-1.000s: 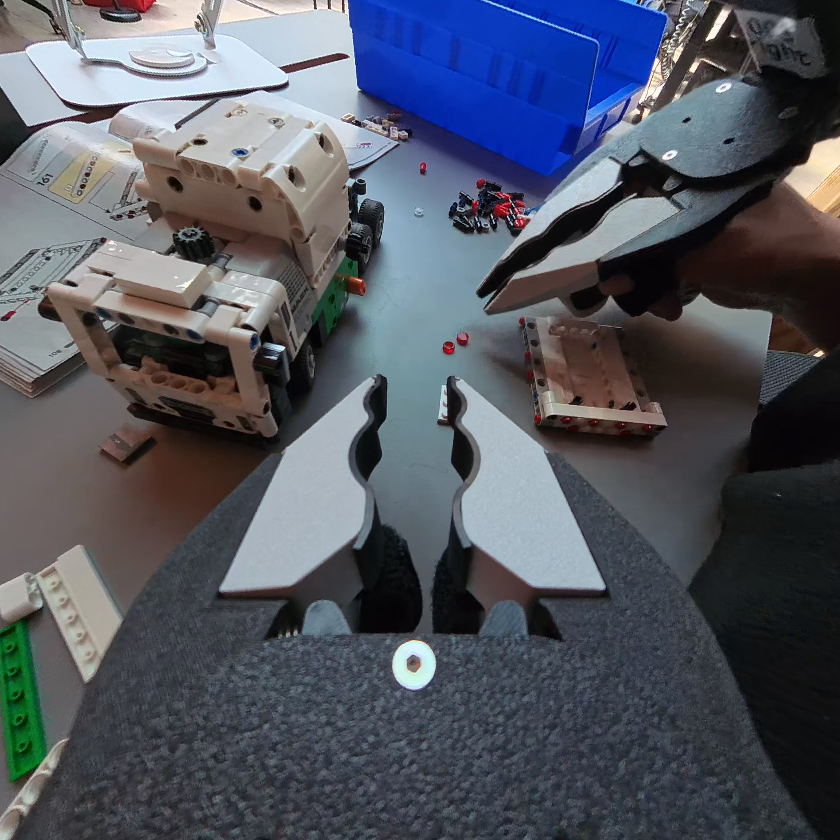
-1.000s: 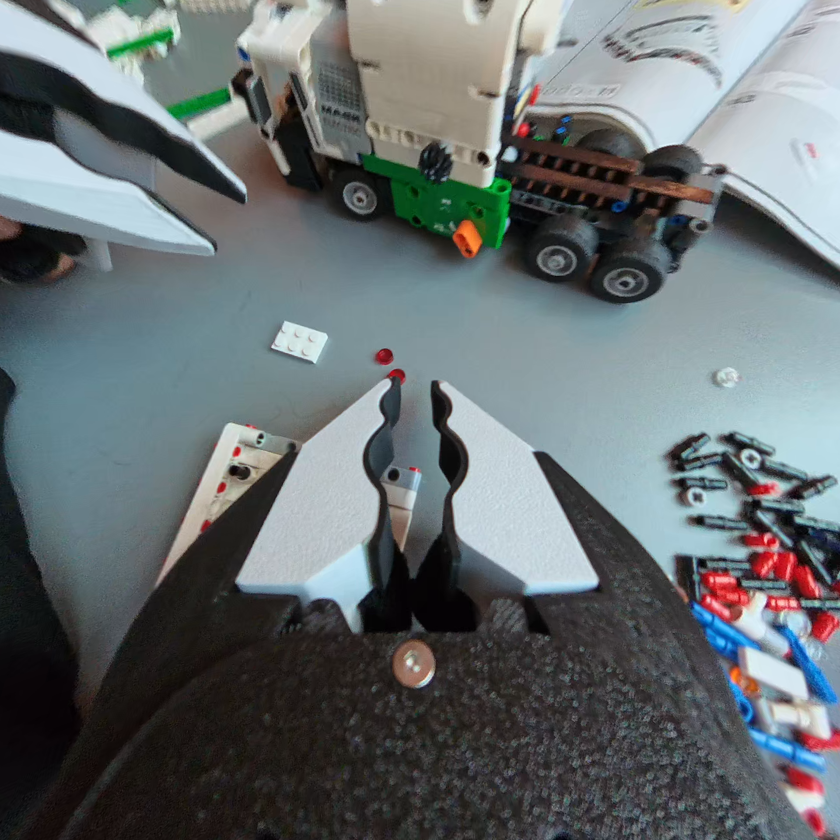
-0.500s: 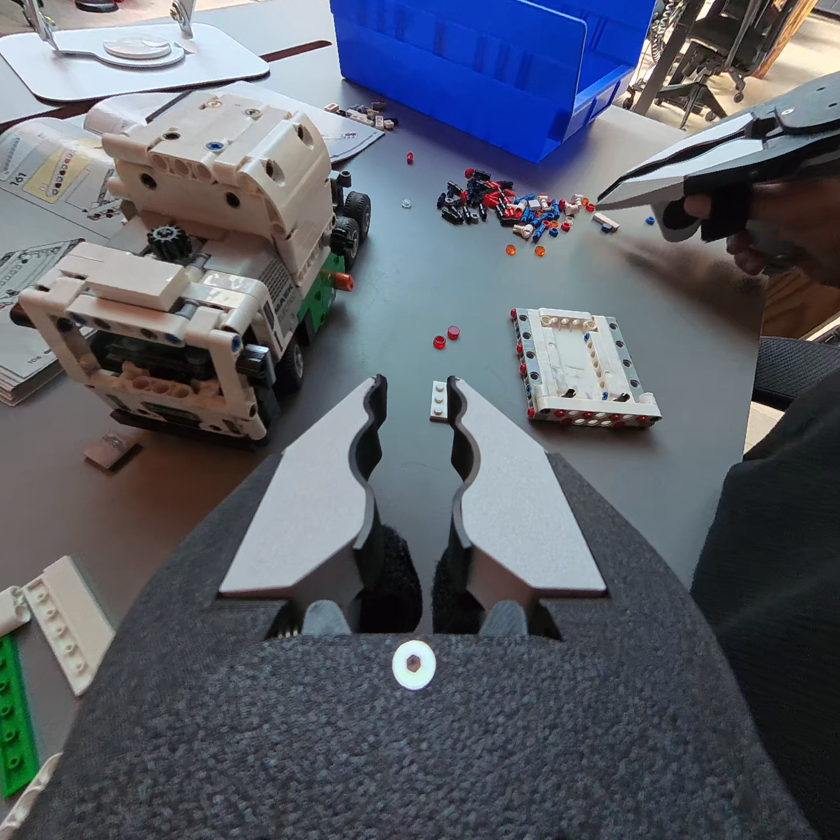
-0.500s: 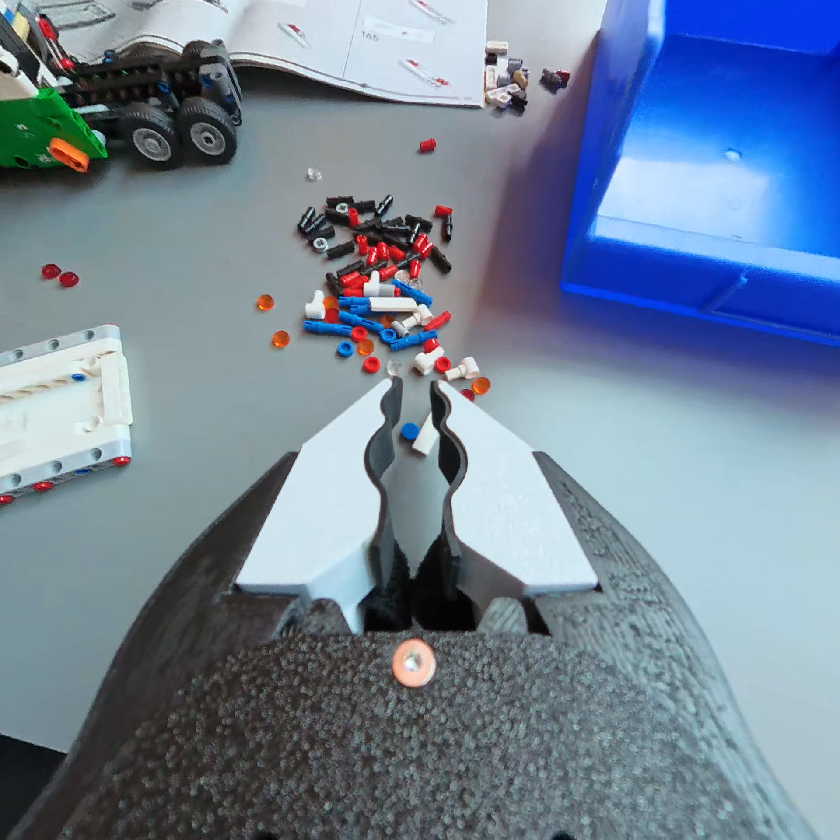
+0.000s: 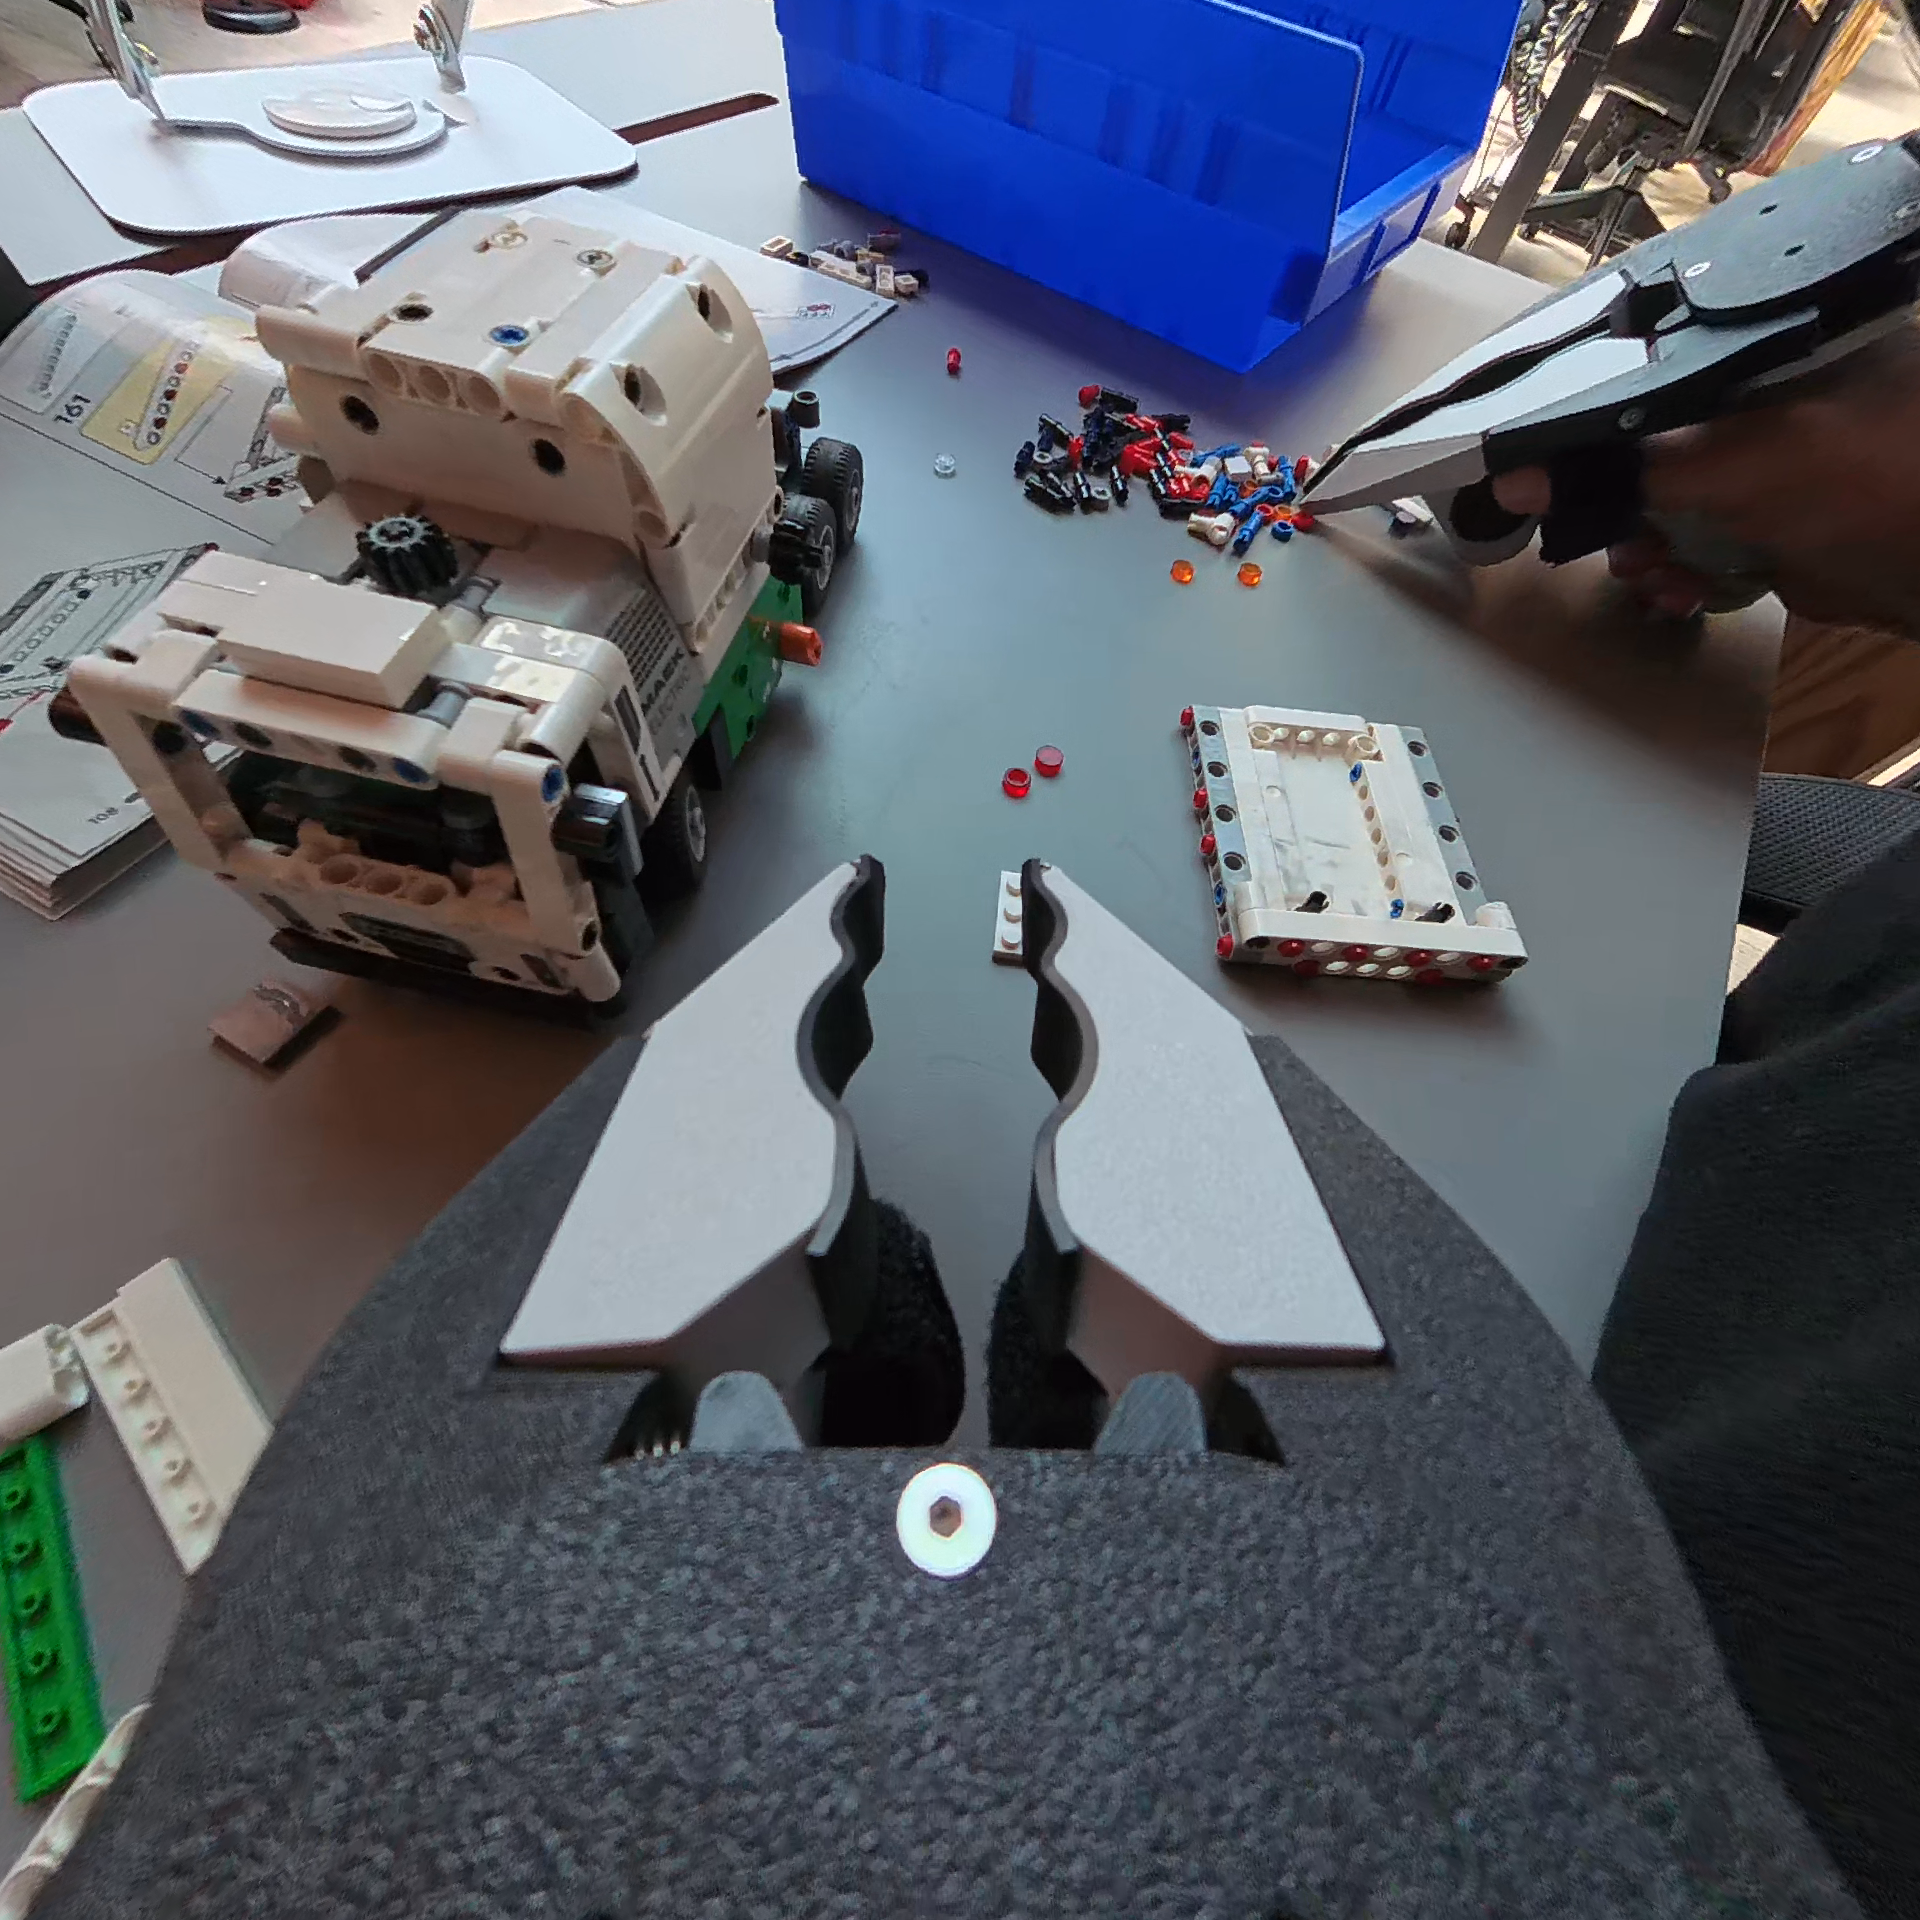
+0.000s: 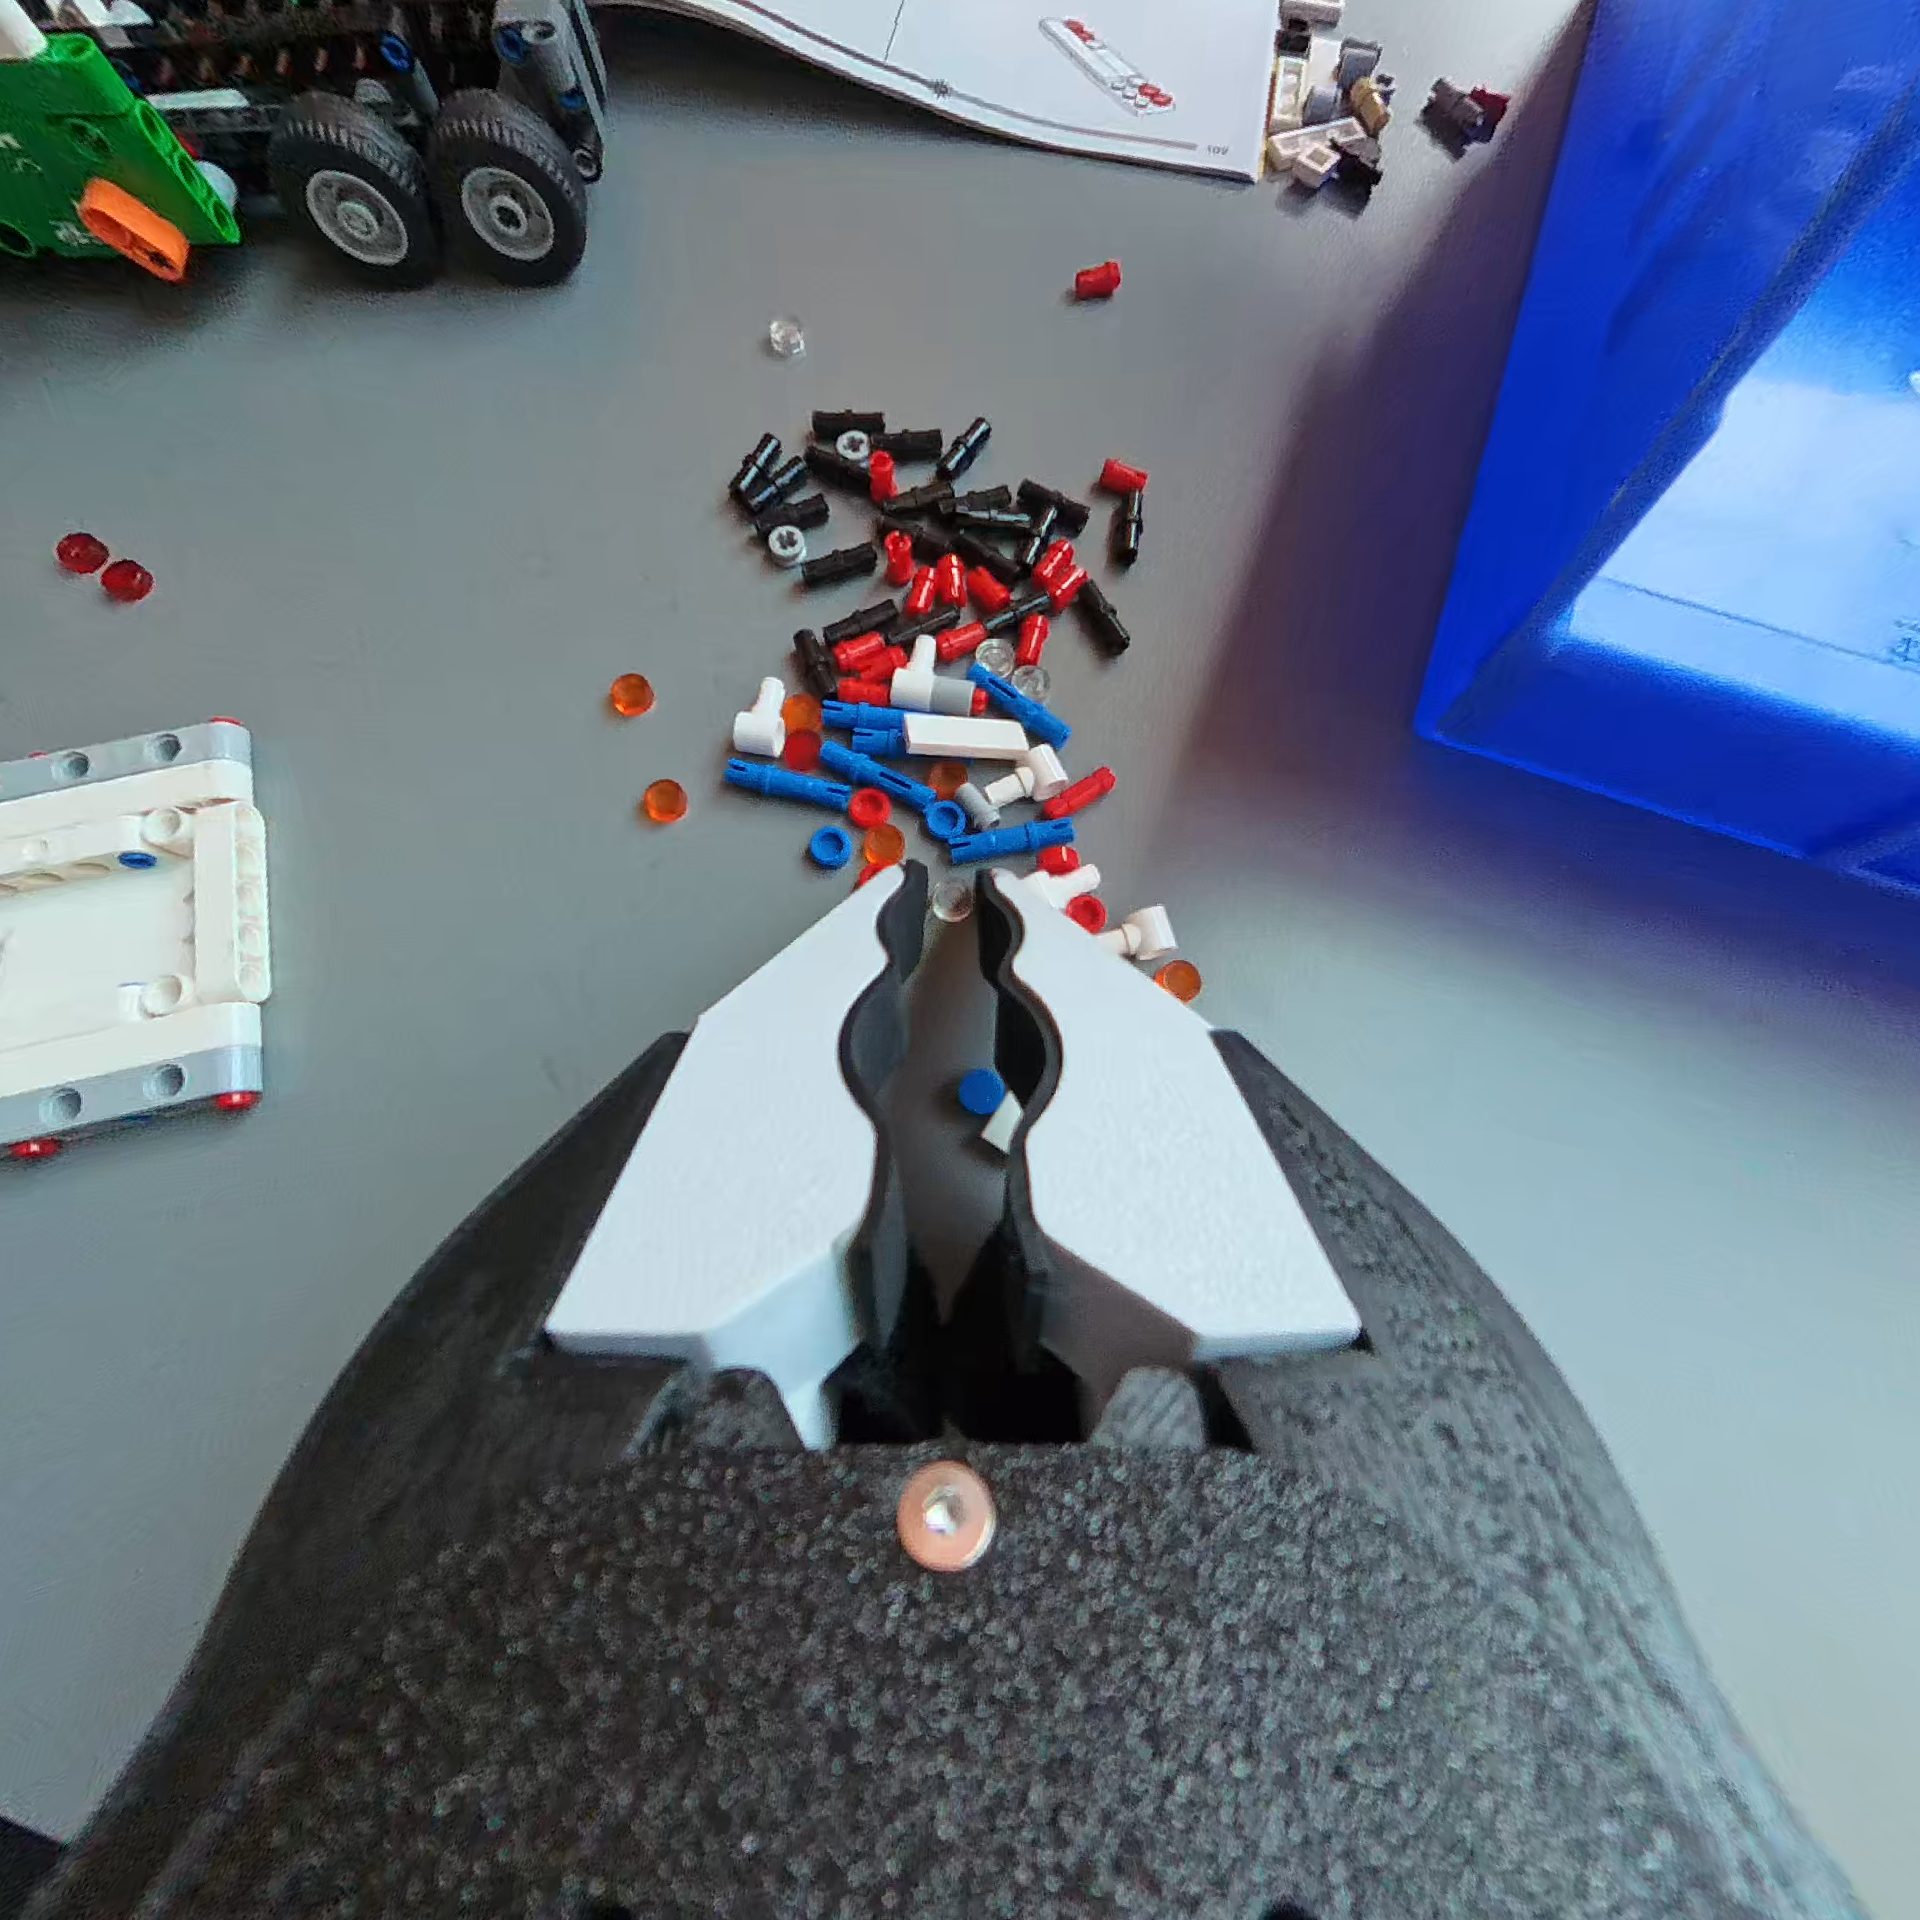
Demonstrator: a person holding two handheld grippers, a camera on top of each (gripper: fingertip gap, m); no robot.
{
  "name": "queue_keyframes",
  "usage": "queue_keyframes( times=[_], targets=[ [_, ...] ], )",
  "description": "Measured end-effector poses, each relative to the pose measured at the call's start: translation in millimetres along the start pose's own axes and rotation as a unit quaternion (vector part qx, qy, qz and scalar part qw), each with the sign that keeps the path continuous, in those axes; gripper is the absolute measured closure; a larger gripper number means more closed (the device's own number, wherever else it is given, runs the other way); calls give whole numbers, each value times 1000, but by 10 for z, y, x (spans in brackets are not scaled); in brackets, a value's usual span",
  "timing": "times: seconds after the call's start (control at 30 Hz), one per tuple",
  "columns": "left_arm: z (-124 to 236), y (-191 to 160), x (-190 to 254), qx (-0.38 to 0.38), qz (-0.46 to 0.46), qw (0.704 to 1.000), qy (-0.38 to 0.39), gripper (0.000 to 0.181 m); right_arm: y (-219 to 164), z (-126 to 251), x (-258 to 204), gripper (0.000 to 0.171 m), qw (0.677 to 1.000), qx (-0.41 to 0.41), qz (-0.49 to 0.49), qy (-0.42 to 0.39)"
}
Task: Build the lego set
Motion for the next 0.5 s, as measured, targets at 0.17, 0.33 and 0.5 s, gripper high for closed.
queue_keyframes(
  times=[0.17, 0.33, 0.5],
  targets=[
    [-2, 0, -4, -1, 1, 1000, -1, 157, 0, 25, -10, 165, 1000, -2, 3, -10],
    [-1, 0, 2, 0, -1, 1000, -4, 157, 216, 208, -321, 165, 995, 55, 58, 64],
    [13, 2, 8, 6, -4, 1000, -2, 157, 498, 99, -1002, 165, 972, 67, 161, 158]
  ],
)
Point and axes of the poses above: each gripper's, where its closed fingertips meet, z back along the fingers, y out of its top, x = y × z across the jaws, the point moved 9 cm from there along z, back along the fingers, and after that the axes turned 14 degrees about -x, right-handed, at the moved point
